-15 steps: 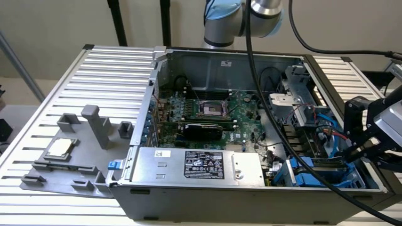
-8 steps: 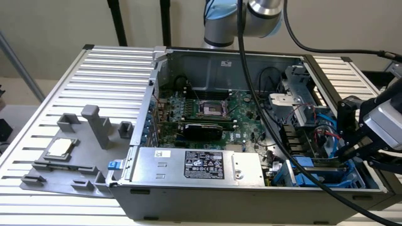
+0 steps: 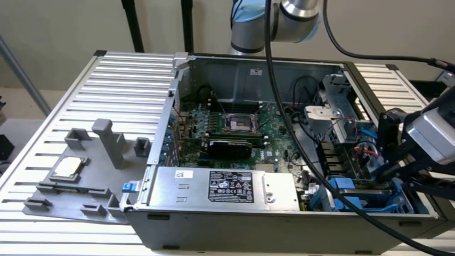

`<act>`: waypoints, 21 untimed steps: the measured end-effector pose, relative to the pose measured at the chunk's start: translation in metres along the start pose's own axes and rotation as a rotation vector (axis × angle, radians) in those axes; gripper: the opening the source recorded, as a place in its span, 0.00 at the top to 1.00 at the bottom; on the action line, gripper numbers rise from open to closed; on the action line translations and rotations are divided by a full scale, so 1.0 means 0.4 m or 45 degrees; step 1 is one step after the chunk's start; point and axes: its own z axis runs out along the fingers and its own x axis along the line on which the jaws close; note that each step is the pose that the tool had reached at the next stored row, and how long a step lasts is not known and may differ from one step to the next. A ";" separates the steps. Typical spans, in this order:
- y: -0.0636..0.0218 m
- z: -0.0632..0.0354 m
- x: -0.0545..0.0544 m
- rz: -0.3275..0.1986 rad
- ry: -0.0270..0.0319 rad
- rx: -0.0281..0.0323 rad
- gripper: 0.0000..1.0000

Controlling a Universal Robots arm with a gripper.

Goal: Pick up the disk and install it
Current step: 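Insert the first disk wire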

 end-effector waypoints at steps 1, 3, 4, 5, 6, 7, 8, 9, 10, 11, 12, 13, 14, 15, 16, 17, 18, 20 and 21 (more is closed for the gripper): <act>0.000 0.001 0.000 0.017 -0.0024 -0.0031 0.84; 0.000 0.002 0.000 0.049 -0.0063 -0.0078 0.84; 0.000 0.002 0.000 0.066 -0.0081 -0.0098 0.84; 0.000 0.003 0.000 0.082 -0.0098 -0.0116 0.84; 0.000 0.003 0.001 0.099 -0.0114 -0.0131 0.84; 0.000 0.003 0.001 0.116 -0.0128 -0.0139 0.84; 0.000 0.004 0.001 0.135 -0.0140 -0.0138 0.84; 0.000 0.005 0.001 0.154 -0.0151 -0.0134 0.84; 0.000 0.005 0.001 0.174 -0.0159 -0.0119 0.84; 0.000 0.006 0.001 0.195 -0.0162 -0.0097 0.84; 0.000 0.006 0.001 0.217 -0.0165 -0.0067 0.84; 0.000 0.007 0.001 0.239 -0.0166 -0.0031 0.84; 0.000 0.008 0.001 0.263 -0.0168 0.0009 0.84; 0.000 0.009 0.002 0.285 -0.0171 0.0049 0.84; 0.000 0.009 0.002 0.308 -0.0171 0.0089 0.84; 0.000 0.010 0.002 0.330 -0.0172 0.0128 0.84; 0.000 0.011 0.002 0.353 -0.0174 0.0169 0.84; 0.000 0.013 0.002 0.398 -0.0176 0.0248 0.84; 0.000 0.015 0.003 0.418 -0.0177 0.0286 0.84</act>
